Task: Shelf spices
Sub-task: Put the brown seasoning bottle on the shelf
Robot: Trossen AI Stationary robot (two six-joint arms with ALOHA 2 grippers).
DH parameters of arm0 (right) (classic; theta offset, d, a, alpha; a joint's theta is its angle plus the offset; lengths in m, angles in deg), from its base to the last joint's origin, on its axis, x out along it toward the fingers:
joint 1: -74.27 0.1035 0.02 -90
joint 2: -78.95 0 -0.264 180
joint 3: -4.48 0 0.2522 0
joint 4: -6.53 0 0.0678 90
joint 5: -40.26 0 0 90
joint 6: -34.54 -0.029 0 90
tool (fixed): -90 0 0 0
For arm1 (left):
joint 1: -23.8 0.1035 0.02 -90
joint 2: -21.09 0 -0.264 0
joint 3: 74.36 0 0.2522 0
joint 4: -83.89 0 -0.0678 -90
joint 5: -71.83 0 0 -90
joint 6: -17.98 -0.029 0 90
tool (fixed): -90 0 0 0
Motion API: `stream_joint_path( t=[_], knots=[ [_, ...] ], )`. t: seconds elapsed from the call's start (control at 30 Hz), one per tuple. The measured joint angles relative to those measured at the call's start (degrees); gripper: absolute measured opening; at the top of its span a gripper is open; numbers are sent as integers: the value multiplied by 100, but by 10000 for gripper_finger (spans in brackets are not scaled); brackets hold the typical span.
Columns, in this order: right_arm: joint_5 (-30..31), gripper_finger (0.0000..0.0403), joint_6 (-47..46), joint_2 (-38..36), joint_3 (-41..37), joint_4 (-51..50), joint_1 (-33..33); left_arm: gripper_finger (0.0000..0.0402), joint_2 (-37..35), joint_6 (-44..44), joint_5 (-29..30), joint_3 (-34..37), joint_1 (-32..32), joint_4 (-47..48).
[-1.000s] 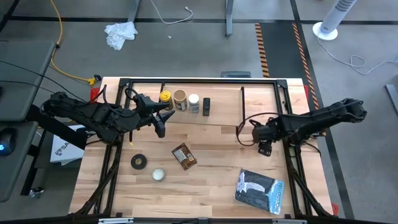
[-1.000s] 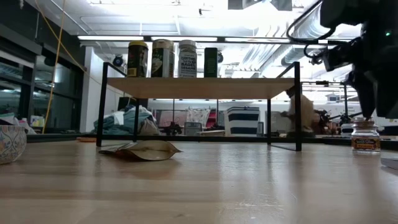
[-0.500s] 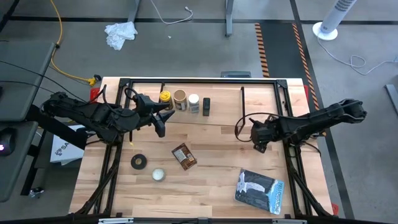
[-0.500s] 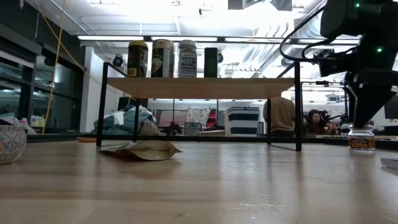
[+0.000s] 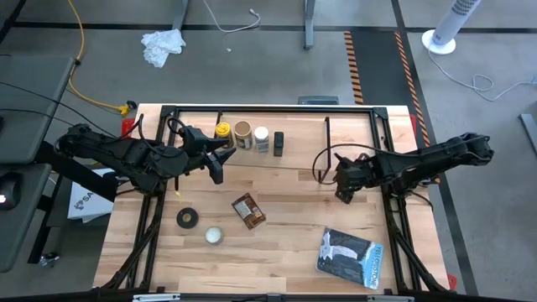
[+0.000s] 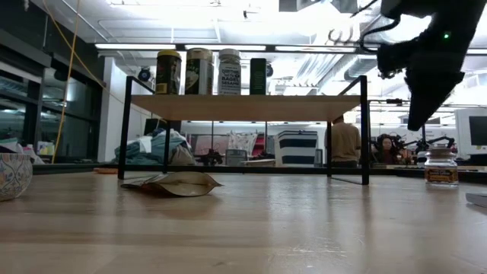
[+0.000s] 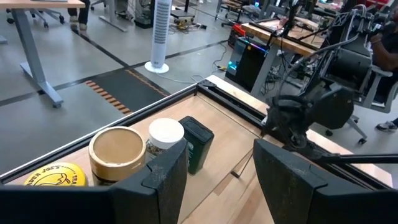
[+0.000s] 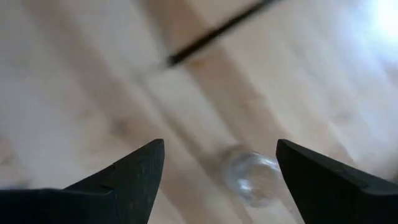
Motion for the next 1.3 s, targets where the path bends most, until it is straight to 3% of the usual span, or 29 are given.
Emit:
stream_joint_path(
  t=[0.07,0.3,0.67,1.07,1.17,1.3],
  knots=[
    [209,307,-524,2,3,-288,-73,179,0,2,0,2,0,0],
    [-38,307,-2117,0,-366,-522,-537,179,0,2,-42,2,0,-1],
    [-462,307,-2341,67,-458,-303,-762,179,0,98,-99,2,0,0],
    [-765,306,-2193,866,-458,10,-949,179,0,94,-109,2,0,10],
    [-763,289,-2011,1051,-458,34,-949,179,0,92,-109,2,0,9],
    [-810,214,-1696,1165,-458,39,-947,179,0,92,-204,2,0,11]
  ],
)
